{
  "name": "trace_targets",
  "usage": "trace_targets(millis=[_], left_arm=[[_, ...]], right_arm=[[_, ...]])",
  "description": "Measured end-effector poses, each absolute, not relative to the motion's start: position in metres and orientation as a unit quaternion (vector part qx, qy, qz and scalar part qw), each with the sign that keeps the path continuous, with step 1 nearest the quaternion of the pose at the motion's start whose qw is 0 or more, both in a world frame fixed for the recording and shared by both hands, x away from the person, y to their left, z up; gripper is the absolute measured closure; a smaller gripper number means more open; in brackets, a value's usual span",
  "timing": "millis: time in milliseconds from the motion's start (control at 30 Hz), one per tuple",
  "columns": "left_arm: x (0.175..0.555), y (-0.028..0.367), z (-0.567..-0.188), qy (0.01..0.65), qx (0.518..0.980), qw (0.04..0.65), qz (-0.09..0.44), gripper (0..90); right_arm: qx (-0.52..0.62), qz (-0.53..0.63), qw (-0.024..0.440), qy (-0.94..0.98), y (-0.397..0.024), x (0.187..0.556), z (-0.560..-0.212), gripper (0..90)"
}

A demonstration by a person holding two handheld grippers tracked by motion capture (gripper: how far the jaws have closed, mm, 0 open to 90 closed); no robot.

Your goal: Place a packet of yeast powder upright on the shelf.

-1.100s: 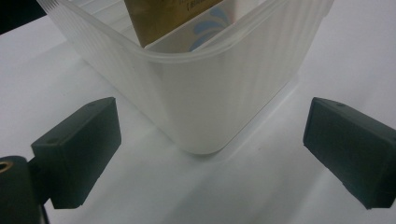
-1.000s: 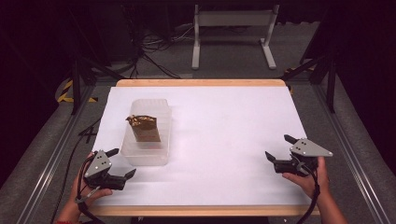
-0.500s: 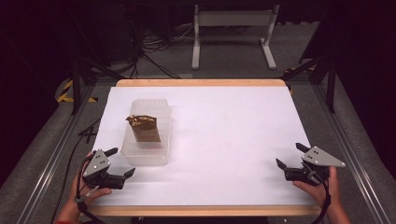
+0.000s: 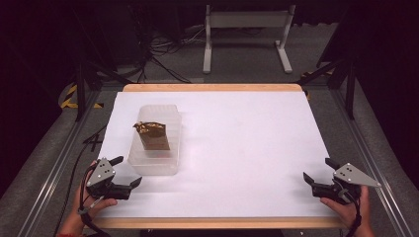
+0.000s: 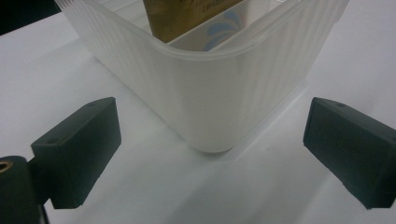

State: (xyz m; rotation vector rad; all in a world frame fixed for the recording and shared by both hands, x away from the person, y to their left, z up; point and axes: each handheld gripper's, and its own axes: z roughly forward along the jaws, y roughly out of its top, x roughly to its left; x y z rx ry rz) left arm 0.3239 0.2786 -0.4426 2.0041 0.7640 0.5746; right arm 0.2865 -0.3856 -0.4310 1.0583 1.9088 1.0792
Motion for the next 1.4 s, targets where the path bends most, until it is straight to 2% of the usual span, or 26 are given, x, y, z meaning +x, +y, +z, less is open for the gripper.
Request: trace_targets(millis=[333,533,1400], left_arm=[[0.323,0.278,-0.443,0.309,0.810,0.443,0.230,5.1],[0.322,0.278,-0.442,0.305,0.810,0.443,0.232,5.1],[0.324,0.278,-0.443,0.306,0.810,0.442,0.232,5.1]], right_arm=[[0.426,0.430,0.343,0.718,-0.398,0.279,-0.439,10.0],[0.419,0.430,0.355,0.716,-0.398,0.274,-0.434,10.0],[0.411,0.414,0.351,0.732,-0.387,0.277,-0.435,9.7]])
